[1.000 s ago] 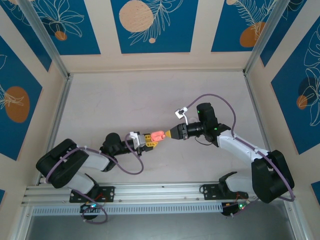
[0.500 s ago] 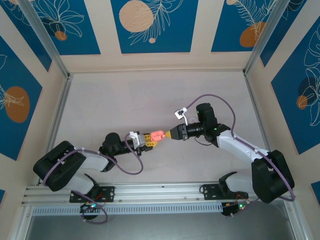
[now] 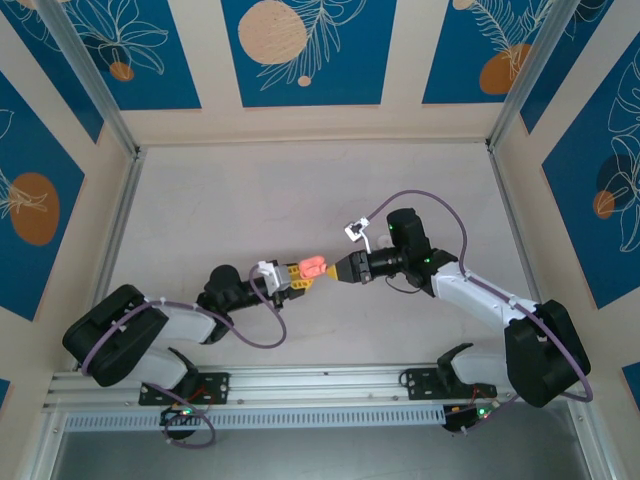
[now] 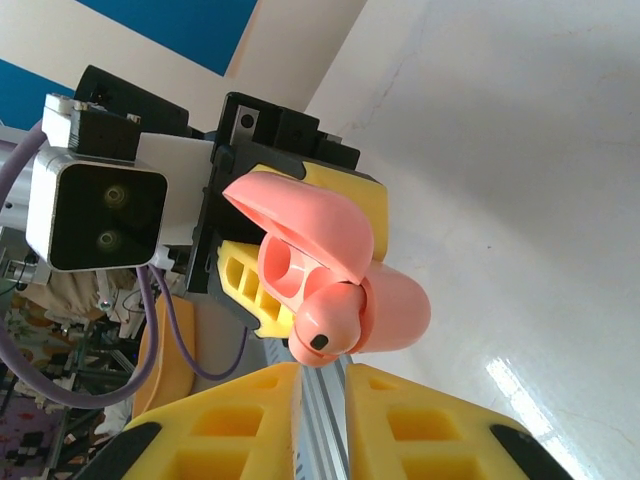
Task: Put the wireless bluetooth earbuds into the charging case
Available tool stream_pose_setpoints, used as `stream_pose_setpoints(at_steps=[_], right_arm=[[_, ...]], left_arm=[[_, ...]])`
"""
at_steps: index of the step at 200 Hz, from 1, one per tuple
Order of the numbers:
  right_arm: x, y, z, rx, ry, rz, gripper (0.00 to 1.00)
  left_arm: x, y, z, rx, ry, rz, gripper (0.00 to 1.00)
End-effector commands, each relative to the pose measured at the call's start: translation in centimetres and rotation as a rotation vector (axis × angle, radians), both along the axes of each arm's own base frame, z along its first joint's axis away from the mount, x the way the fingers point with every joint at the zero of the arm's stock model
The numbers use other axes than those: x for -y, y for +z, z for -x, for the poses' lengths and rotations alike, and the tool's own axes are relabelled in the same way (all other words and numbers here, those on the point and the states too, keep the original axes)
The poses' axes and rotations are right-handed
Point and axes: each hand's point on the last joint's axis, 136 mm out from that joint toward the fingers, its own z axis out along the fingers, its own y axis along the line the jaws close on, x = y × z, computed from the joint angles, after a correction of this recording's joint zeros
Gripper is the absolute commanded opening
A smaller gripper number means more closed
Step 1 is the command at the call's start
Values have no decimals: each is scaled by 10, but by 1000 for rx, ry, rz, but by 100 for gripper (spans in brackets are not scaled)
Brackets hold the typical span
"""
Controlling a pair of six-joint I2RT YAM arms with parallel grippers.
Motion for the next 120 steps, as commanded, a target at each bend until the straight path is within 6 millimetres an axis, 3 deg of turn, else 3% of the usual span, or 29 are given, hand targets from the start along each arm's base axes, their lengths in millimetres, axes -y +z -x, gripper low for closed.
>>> stream_pose_setpoints(at_steps=[1,72,120], right_arm=[[0,2,0,1,-10,0,20],[-5,9,1,19,0,-8,20],[3,9,4,31,-34,21,21]], left_arm=[[1,13,5,58,-6,21,12],[0,8,5,62,5,-15,11],[-1,5,3,59,20,-30,11]])
